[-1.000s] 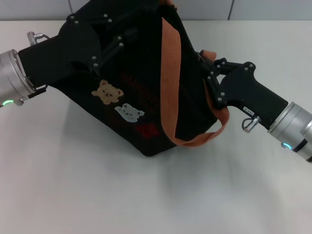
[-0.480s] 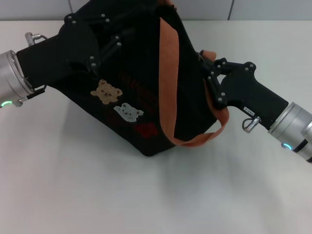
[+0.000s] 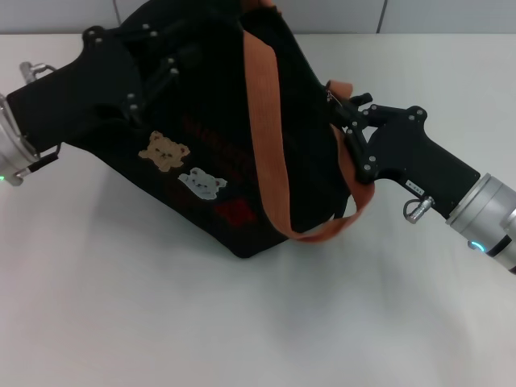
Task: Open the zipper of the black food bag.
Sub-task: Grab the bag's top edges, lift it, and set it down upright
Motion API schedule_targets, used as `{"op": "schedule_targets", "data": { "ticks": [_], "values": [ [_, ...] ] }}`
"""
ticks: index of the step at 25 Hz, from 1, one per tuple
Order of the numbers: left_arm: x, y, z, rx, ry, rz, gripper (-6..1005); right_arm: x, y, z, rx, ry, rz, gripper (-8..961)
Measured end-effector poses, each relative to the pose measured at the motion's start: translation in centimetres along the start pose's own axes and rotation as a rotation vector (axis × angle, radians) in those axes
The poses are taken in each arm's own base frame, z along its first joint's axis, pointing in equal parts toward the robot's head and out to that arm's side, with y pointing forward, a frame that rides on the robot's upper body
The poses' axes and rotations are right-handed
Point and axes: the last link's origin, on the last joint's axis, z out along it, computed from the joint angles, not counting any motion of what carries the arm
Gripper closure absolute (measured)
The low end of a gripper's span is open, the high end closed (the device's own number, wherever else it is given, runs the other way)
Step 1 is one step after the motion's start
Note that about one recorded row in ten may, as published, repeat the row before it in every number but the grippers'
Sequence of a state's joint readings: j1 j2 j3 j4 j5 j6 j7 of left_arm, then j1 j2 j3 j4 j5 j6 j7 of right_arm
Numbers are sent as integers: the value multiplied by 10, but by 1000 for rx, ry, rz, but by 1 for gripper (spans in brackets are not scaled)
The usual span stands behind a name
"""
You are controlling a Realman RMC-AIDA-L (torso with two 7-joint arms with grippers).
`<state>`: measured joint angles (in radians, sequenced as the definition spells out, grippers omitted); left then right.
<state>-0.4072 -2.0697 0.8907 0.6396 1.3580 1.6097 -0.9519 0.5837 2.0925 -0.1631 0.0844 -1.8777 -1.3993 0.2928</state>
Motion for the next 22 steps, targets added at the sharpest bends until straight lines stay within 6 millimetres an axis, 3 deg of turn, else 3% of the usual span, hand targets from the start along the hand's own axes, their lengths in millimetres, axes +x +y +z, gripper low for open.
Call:
{"op": "schedule_targets", "data": {
  "ticks": [18,22],
  "values": [
    [-1,0,-31,94,23,-10,802,5,-4,-11,51,16,11,954],
    [-11,6,-33,112,21,-30,802,3,-7,-10,92,-7,36,934]
  ]
}}
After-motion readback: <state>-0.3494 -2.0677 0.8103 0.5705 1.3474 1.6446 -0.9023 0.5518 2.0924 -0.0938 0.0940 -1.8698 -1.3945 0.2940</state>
